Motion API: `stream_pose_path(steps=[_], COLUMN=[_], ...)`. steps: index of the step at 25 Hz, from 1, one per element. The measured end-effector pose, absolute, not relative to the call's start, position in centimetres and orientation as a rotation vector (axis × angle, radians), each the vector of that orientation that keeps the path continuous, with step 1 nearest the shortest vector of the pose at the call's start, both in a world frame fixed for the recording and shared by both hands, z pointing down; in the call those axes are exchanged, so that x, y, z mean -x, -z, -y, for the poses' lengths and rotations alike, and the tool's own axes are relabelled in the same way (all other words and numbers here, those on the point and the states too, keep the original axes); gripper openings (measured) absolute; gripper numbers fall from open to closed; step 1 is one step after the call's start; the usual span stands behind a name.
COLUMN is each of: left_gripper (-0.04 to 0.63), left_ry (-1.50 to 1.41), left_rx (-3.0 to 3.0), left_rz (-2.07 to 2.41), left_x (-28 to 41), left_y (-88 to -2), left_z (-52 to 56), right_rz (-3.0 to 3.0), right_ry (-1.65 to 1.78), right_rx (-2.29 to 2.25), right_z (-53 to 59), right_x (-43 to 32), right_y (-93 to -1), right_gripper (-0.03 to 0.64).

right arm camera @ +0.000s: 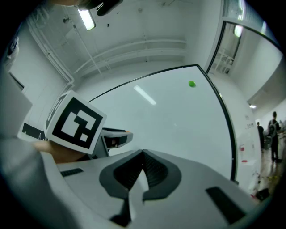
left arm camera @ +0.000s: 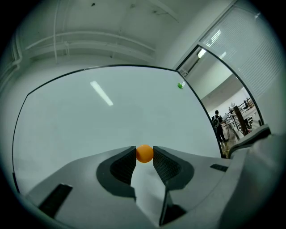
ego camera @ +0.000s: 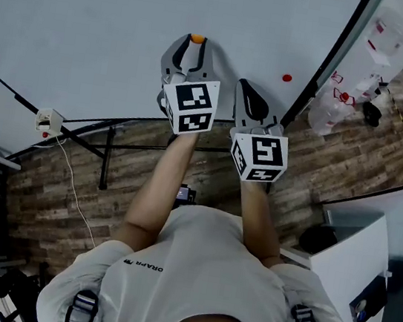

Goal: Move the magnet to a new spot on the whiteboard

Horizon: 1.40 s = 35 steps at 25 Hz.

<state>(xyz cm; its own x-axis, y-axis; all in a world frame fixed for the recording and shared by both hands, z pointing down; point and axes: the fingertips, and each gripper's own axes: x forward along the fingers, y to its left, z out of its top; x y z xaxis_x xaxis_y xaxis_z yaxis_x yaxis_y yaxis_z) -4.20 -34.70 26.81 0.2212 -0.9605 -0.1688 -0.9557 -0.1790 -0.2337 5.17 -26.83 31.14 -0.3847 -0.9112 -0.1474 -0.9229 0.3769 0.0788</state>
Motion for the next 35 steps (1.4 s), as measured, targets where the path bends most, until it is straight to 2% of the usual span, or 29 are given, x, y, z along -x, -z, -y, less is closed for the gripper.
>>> stream_pose_path(steps=[35], left_gripper=[0.12], left_ry=[0.118], left_rx=[2.185], left_rz=[-1.868], left_x=[4.5], left_y=[-26.4], left_z=[39.0], right_rz=[-2.548], right_ry=[-0.225], right_rx=[1.679], right_z=[28.3], right_x=[-5.9], right_y=[-31.3], right_gripper=[0.012])
